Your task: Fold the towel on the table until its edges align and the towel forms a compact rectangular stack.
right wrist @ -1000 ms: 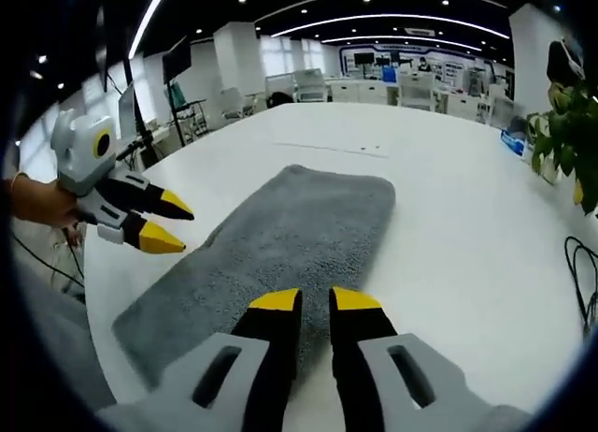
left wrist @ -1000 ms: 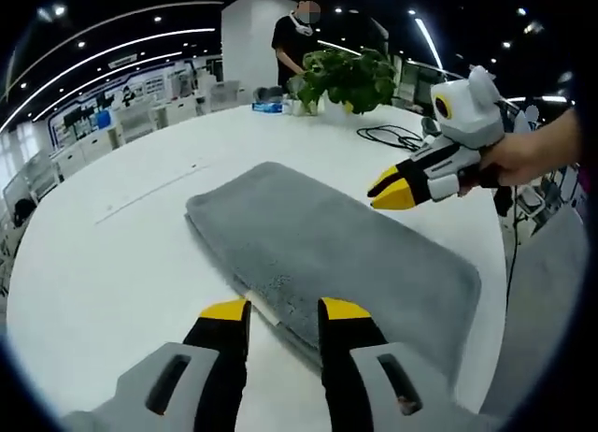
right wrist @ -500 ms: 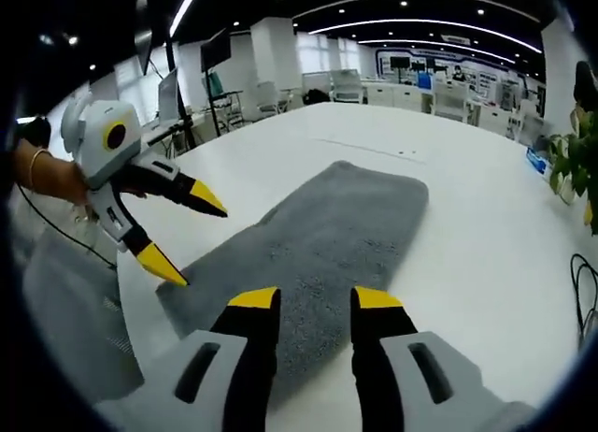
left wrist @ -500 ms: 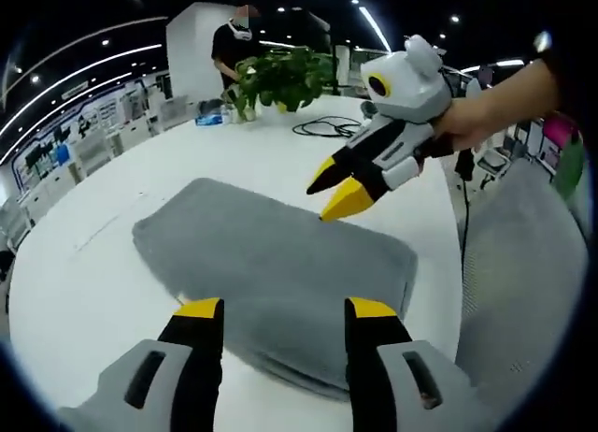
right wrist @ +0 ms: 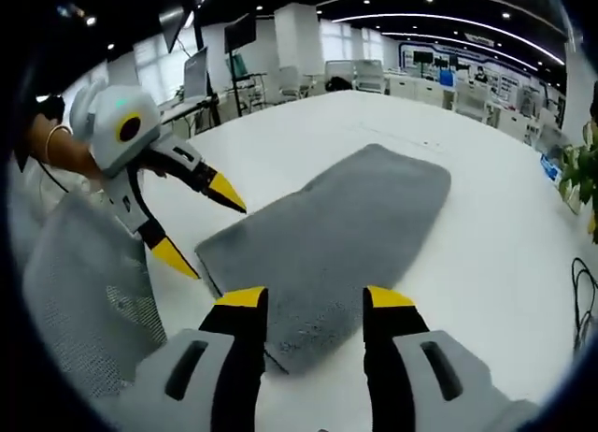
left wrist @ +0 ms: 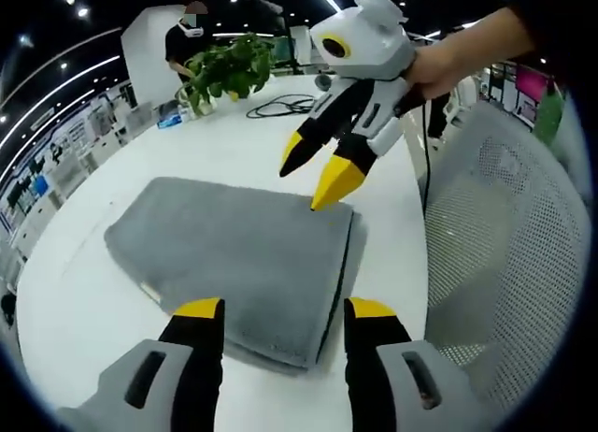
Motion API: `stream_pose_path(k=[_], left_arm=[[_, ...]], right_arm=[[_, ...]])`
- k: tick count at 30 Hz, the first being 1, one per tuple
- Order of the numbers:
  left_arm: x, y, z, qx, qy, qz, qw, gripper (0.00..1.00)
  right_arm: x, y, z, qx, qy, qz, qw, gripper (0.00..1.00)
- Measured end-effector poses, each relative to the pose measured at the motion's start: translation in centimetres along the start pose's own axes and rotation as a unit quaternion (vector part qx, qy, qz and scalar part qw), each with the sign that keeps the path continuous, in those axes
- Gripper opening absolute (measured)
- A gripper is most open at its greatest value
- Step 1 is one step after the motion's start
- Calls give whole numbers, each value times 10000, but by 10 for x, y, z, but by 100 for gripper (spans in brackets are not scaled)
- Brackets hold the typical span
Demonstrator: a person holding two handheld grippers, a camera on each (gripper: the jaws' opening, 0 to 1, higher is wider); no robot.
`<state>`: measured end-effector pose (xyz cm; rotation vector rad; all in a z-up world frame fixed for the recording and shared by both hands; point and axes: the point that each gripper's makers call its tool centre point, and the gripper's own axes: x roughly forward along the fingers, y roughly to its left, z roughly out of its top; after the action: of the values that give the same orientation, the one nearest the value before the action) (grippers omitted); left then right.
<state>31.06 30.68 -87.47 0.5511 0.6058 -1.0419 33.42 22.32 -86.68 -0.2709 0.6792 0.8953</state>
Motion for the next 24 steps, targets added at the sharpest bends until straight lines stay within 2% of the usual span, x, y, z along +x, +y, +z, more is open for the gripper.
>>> stream_pose_path(k=[3, 7, 11, 24], left_arm=[[0, -4, -6, 89, 95, 52, 9999, 54], [-3, -11, -7, 45, 79, 89, 9999, 53], [-1, -14, -16, -66, 173, 107, 9998, 53], [-1, -18, -33, 66, 396, 139, 9991, 47]], right_arm=[[1, 10, -7, -176, 118, 132, 9997, 41], [-2, 21, -16, -546, 289, 226, 9978, 38], [-1, 27, -25, -538, 448, 345, 9970, 37], [9, 26, -50, -1032, 756, 499, 9905, 33]])
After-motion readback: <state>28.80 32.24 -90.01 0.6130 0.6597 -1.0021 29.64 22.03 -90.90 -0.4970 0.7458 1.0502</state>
